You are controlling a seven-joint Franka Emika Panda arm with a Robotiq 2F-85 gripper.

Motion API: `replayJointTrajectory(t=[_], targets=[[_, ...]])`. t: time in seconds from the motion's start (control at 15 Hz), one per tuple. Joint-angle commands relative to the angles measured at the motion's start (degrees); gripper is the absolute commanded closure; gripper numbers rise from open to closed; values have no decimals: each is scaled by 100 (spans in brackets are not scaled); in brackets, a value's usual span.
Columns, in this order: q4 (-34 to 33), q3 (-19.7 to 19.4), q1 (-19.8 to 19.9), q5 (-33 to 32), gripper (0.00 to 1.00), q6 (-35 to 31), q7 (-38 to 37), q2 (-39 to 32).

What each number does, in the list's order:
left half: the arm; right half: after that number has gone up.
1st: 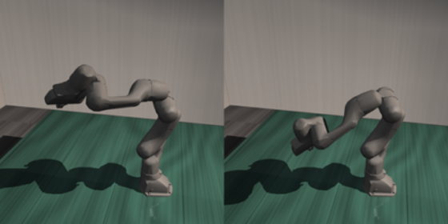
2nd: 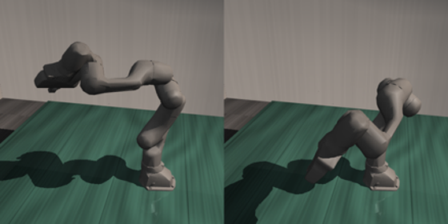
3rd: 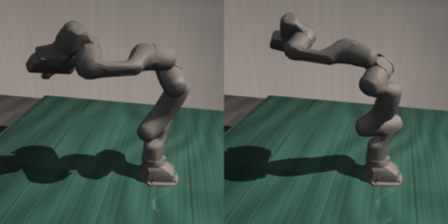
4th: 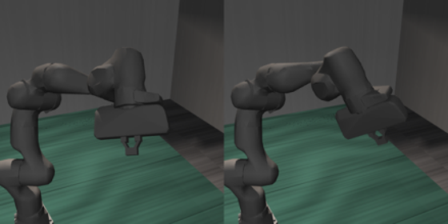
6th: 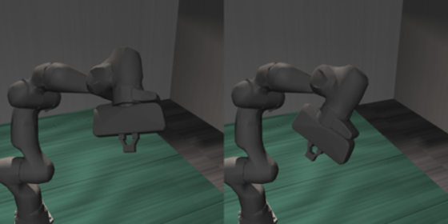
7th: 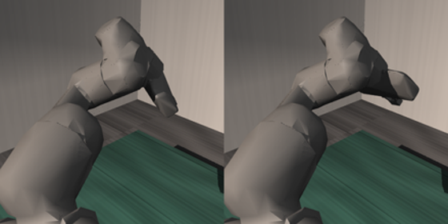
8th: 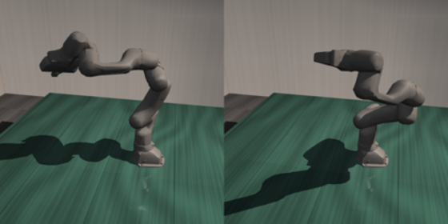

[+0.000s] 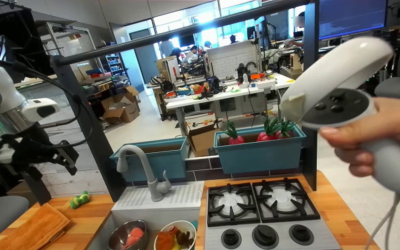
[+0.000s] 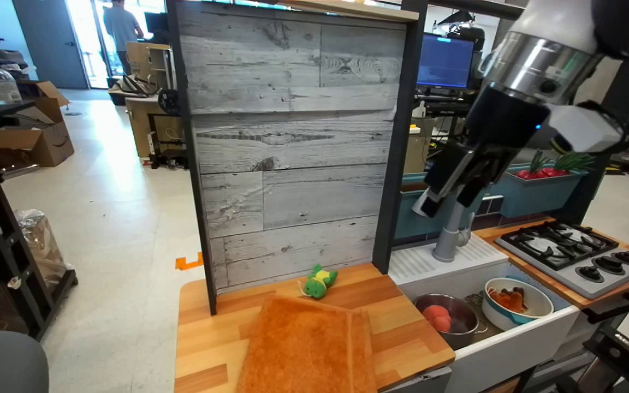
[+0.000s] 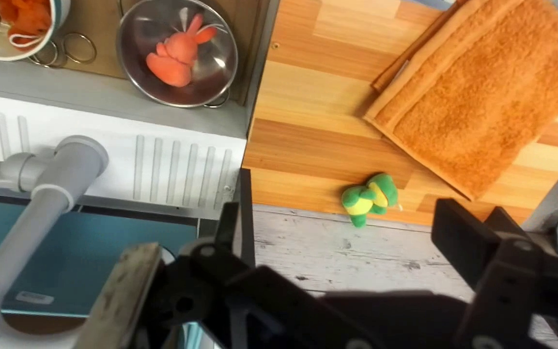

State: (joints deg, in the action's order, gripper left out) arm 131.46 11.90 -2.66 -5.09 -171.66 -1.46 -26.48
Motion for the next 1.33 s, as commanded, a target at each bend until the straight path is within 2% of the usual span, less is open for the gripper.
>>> replayJointTrajectory(t=[0.0,0.07,0.13,0.27,0.67,0.73,1.0,1.27], targets=[[-1303,-877,-1423,-101,0,521,-878,-786],[-1609,-932,-1645,-103,0,582,-986,-1046],[-897,-716,-1272,18,0,347,-670,-512],[-1342,-844,-1647,0,0,422,-888,-877],[-1617,-915,-1682,63,0,493,-992,-1157],[-1886,-895,-1727,236,0,608,-1203,-1362],[-3255,-1231,-2240,486,0,1707,-2204,-2333],[-4539,-1307,-2480,631,0,2413,-2966,-3250]])
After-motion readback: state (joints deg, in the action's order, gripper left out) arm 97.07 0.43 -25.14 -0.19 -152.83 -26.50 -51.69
